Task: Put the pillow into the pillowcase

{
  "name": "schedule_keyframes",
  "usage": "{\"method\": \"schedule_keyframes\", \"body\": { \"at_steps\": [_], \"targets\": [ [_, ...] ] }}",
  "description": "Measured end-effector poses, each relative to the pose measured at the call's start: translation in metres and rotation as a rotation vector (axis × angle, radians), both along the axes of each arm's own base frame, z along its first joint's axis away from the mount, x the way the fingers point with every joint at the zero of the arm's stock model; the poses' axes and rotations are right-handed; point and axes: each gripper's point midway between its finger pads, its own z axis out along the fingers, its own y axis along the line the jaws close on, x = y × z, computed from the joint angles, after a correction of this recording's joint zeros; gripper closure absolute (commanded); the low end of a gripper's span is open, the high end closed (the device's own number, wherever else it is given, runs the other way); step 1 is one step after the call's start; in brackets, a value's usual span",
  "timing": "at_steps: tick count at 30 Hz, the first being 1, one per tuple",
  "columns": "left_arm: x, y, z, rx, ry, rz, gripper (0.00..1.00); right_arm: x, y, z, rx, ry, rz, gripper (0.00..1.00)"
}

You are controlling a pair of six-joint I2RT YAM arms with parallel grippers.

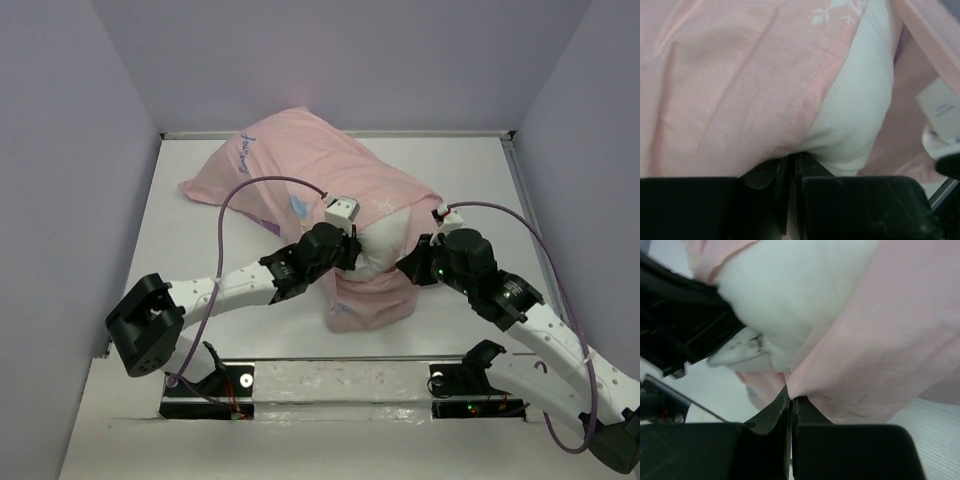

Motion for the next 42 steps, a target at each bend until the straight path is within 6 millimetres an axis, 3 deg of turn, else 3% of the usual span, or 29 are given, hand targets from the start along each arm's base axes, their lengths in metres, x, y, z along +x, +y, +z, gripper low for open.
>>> {"method": "schedule_keyframes", "body": {
  "at_steps": [5, 6, 8, 14, 17, 24, 28, 31, 35, 38, 41, 42],
  "targets": [
    [0.022, -0.004, -0.002, -0.013, -0.001, 0.026, 0.84, -0.012, 0.018, 0.051, 0.061, -0.049, 0.144, 0.95],
    [0.024, -0.004, -0.002, -0.012, 0.002, 0.028, 0.85, -0.010, 0.022, 0.061, 0.066, -0.067, 0.164, 1.00],
    [0.026, -0.007, -0.005, -0.012, 0.013, 0.021, 0.85, -0.007, 0.023, 0.066, 0.054, -0.084, 0.173, 1.00],
    [0.026, -0.018, -0.011, -0.027, 0.028, -0.007, 0.85, -0.009, 0.024, 0.054, 0.042, -0.056, 0.191, 1.00],
    [0.028, -0.024, -0.017, -0.018, 0.042, -0.020, 0.85, -0.018, 0.034, 0.067, 0.085, -0.067, 0.262, 1.00],
    [0.039, -0.052, -0.031, -0.002, 0.081, -0.064, 0.84, -0.037, 0.052, 0.132, 0.191, -0.192, 0.440, 1.00],
    [0.041, -0.062, -0.024, -0.047, 0.078, -0.077, 0.83, -0.030, 0.048, 0.140, 0.171, -0.239, 0.414, 1.00],
    [0.029, -0.046, -0.019, -0.072, 0.076, -0.062, 0.70, -0.013, 0.044, 0.140, 0.132, -0.272, 0.345, 1.00],
    [0.007, -0.023, 0.018, -0.136, 0.029, -0.048, 0.50, 0.019, 0.037, 0.133, 0.072, -0.317, 0.218, 1.00],
    [-0.009, -0.009, 0.091, -0.281, -0.073, -0.046, 0.42, 0.033, 0.033, 0.122, 0.040, -0.313, 0.158, 1.00],
    [-0.018, 0.007, 0.136, -0.365, -0.137, -0.042, 0.41, 0.037, 0.049, 0.120, 0.059, -0.322, 0.179, 1.00],
    [-0.020, 0.011, 0.143, -0.373, -0.144, -0.041, 0.41, 0.039, 0.053, 0.122, 0.071, -0.334, 0.182, 1.00]
  ]
}}
